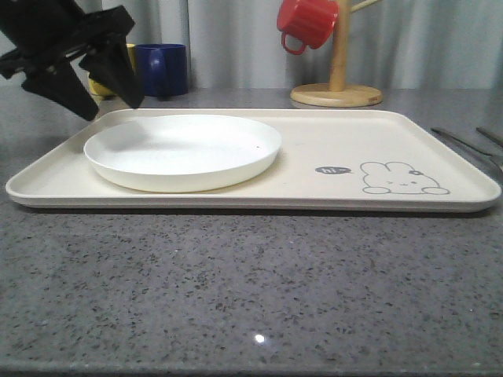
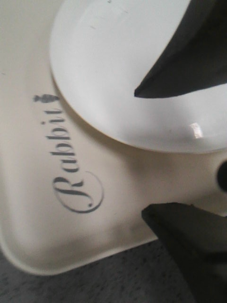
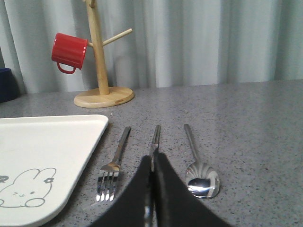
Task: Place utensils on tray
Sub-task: 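Open the left gripper and lift it away from the plate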
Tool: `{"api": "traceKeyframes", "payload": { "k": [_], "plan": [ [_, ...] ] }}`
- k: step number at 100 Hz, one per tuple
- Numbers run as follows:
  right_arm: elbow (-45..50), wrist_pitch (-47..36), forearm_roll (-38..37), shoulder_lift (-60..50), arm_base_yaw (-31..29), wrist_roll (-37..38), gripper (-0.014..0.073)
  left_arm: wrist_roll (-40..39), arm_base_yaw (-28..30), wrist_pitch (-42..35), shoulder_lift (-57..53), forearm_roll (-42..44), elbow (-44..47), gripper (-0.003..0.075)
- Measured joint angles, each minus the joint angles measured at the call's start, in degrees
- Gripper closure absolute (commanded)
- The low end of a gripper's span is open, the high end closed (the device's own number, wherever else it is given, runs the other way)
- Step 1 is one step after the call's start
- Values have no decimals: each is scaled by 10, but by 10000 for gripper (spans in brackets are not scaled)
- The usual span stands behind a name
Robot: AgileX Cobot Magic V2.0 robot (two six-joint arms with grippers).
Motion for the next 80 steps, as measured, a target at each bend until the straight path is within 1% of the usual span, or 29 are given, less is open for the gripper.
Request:
{"api": "traceKeyframes", "payload": {
  "k": [12,23,40,52,68,80],
  "plan": [
    [0,0,0,0,0,0,662,0,0,-59,-58,0,12,244],
    [0,0,0,0,0,0,662,0,0,-122,-128,9,51,244],
    [0,0,0,0,0,0,662,0,0,-221,-267,32,157,244],
    [0,0,0,0,0,0,662,0,0,-278,-366,40,240,244],
    [0,-10,0,0,0,0,662,0,0,-342,-495,41,355,246],
    [0,-32,0,0,0,0,662,0,0,-372,-581,42,437,249]
  ]
}}
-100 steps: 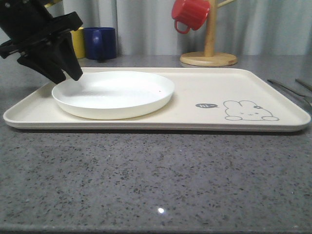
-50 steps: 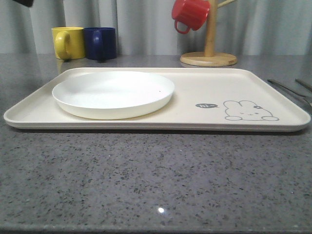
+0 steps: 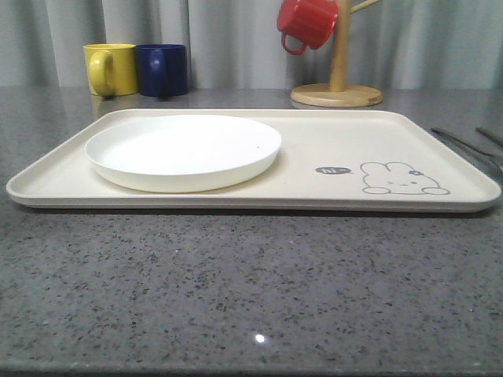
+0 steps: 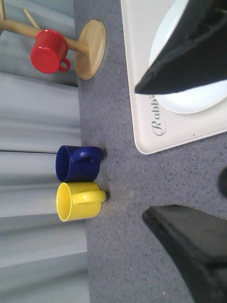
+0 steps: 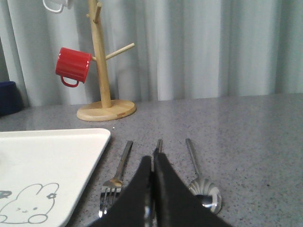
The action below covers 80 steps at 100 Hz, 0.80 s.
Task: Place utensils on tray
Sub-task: 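Open the left gripper and lift it away from the plate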
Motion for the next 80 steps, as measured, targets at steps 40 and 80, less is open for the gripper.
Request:
{"api": "traceKeyframes", "payload": {
  "k": [40,80],
  "plan": [
    [-93,96,1,18,0,2,662,0,0,-20,-168,13,136,738],
    [-467,456,19,358,0,3,662,0,0,-22,-171,16,137,738]
  ]
}}
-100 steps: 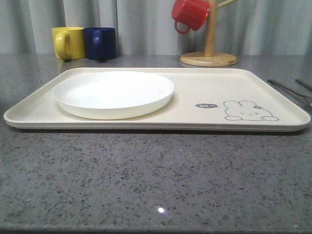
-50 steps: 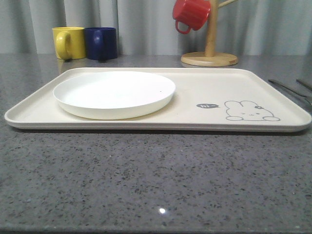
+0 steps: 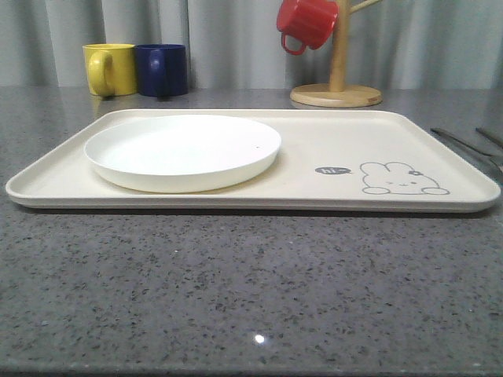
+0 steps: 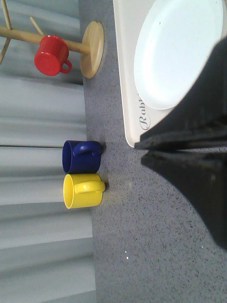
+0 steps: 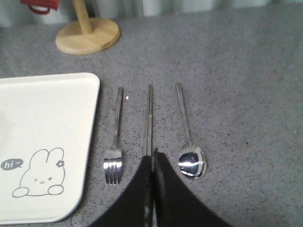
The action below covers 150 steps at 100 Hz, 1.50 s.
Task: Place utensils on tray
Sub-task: 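Open the left gripper and lift it away from the plate, then lower the right gripper onto the fork and grasp it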
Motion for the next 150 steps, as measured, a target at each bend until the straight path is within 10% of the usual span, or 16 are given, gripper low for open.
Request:
{"api": "traceKeyframes", "payload": {
  "k": [29,60,150],
  "plan": [
    [-146,40,47,220,0,0,643,0,0,0,0,0,0,738],
    [-168,64,50,328,0,1,270,0,0,0,0,0,0,738],
    [-357,221,55,599,62,-50,272,0,0,0,0,0,0,738]
  ]
}}
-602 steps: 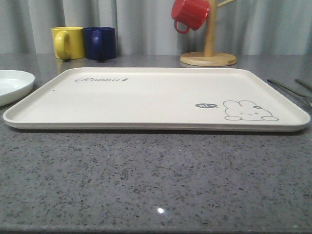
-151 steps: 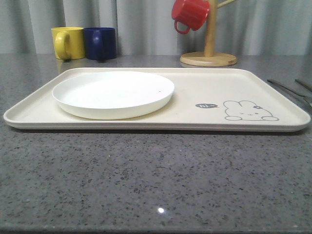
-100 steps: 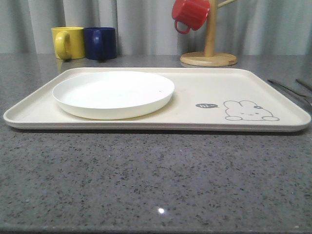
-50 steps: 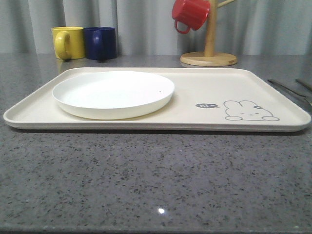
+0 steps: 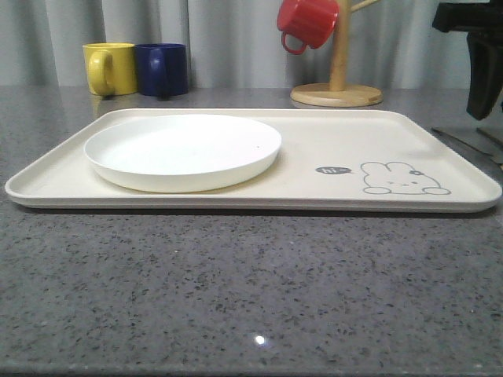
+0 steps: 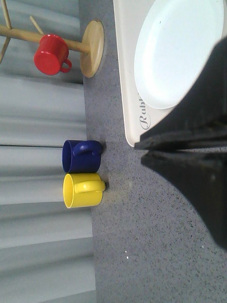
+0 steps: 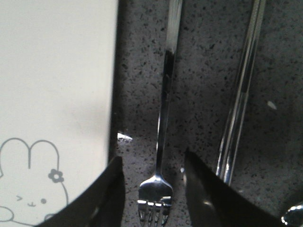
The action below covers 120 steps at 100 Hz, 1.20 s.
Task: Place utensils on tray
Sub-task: 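Lower the right gripper onto the fork and grasp it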
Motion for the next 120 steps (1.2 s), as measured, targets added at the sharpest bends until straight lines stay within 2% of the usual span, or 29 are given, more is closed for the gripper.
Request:
{"api": "traceKeyframes", "payload": {
  "k": [53,62,79,86,120],
  "plan": [
    [-2,-19,0,59,0,0,279,0,0,-2,0,0,0,738],
    [-2,-20,0,67,0,0,339,0,0,-1,0,0,0,738],
    [-3,-20,0,69,0,0,589,0,0,-2,0,0,0,738],
    [-3,-20,0,69,0,0,662,0,0,-2,0,0,0,738],
    [-56,13,0,51,4,33,648,0,0,-2,0,0,0,738]
  ]
}}
